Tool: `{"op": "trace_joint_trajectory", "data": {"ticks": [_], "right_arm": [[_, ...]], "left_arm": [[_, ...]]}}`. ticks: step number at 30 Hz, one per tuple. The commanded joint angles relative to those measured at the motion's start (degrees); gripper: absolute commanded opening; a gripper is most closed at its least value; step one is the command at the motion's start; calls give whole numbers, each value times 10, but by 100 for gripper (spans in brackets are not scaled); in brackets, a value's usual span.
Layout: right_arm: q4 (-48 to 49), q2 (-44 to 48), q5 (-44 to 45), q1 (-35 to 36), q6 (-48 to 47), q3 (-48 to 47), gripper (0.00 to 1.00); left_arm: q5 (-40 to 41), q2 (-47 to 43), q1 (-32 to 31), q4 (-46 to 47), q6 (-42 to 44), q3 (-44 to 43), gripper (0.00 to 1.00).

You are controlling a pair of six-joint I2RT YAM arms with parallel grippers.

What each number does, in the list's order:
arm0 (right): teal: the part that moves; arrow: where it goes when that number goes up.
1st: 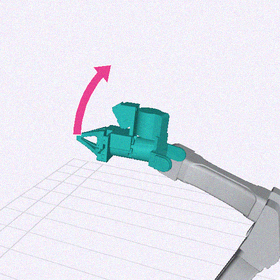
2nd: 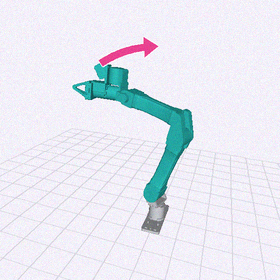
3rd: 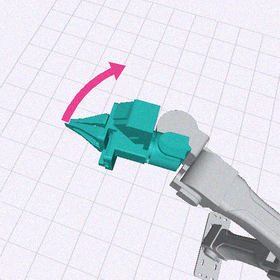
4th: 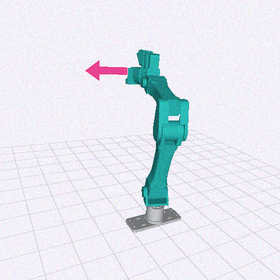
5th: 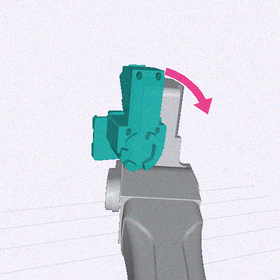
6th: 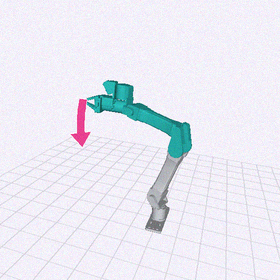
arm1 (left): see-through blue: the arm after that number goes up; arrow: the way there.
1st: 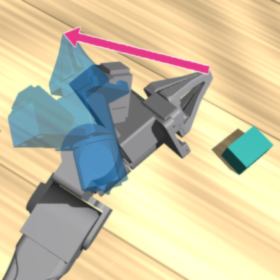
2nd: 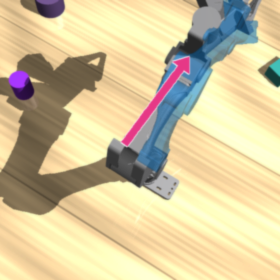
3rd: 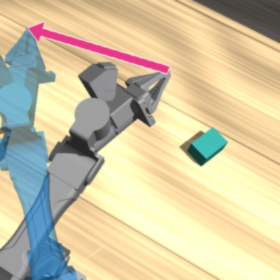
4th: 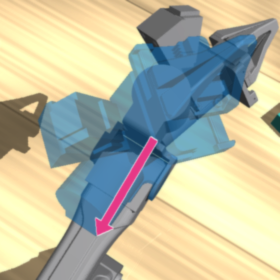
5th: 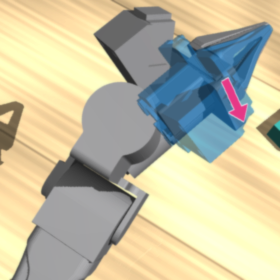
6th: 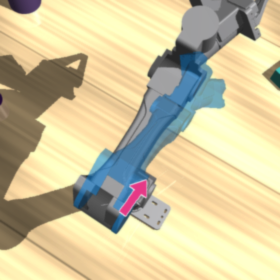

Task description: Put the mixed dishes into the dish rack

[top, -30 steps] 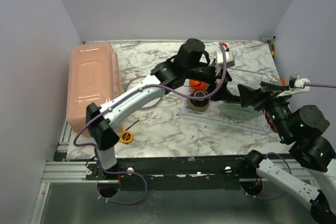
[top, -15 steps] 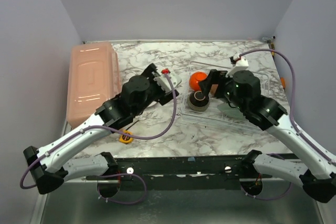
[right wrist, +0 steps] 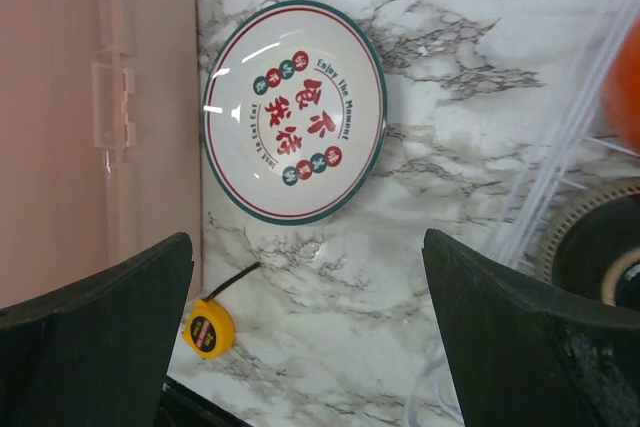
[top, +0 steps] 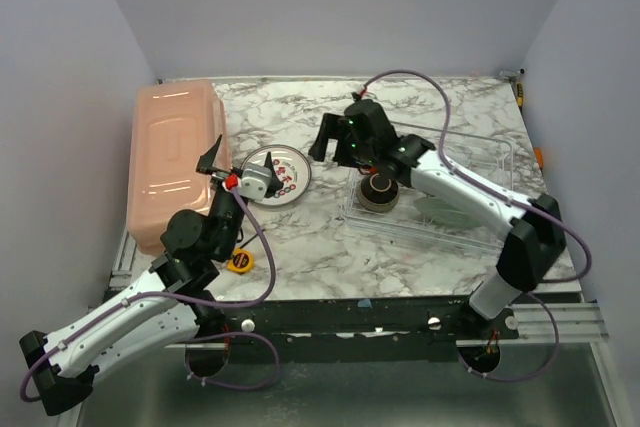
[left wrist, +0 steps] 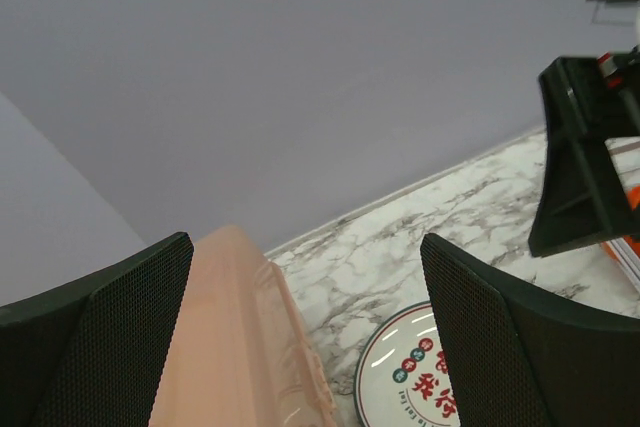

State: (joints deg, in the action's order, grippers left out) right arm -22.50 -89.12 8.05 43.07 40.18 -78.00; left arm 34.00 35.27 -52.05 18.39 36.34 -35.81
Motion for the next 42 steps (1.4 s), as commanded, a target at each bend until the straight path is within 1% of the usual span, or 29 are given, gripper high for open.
{"op": "trace_joint_trajectory", "data": {"ticks": [1,4,6,11,18,23,25,30,33,36,39,41,42], "right_arm": [[-17,-113,-5,21,46,-92,100],[-14,-189,-15,26,56,-140,100],[-5,-227,-17,26,56,-153,100],[-15,-299,-11,27,36,-193,97],[-13,-335,-12,23,31,-189,96],[4,-354,-42,14,39,-184,86],[19,-357,-56,8,43,-176,83],[45,-364,-98,-7,55,-163,79],[59,-366,-111,-11,59,-153,78],[66,-369,-121,-19,63,-144,73],[77,-372,-130,-25,67,-136,72],[82,-376,-133,-28,67,-134,67],[85,-378,-138,-29,67,-134,62]], "left_arm": [[33,-1,7,62,28,14,96],[22,-4,7,60,24,21,95],[18,-1,7,58,22,21,95],[6,13,8,45,12,16,95],[-4,16,8,40,4,14,95],[-5,18,8,39,3,15,95],[-6,20,8,38,3,15,95],[-7,25,8,38,1,16,95],[-9,28,8,37,0,15,95],[-9,29,8,37,-2,15,95],[-9,30,8,36,-2,15,95],[-9,31,8,36,-2,14,95],[-9,32,8,35,-2,14,95]]}}
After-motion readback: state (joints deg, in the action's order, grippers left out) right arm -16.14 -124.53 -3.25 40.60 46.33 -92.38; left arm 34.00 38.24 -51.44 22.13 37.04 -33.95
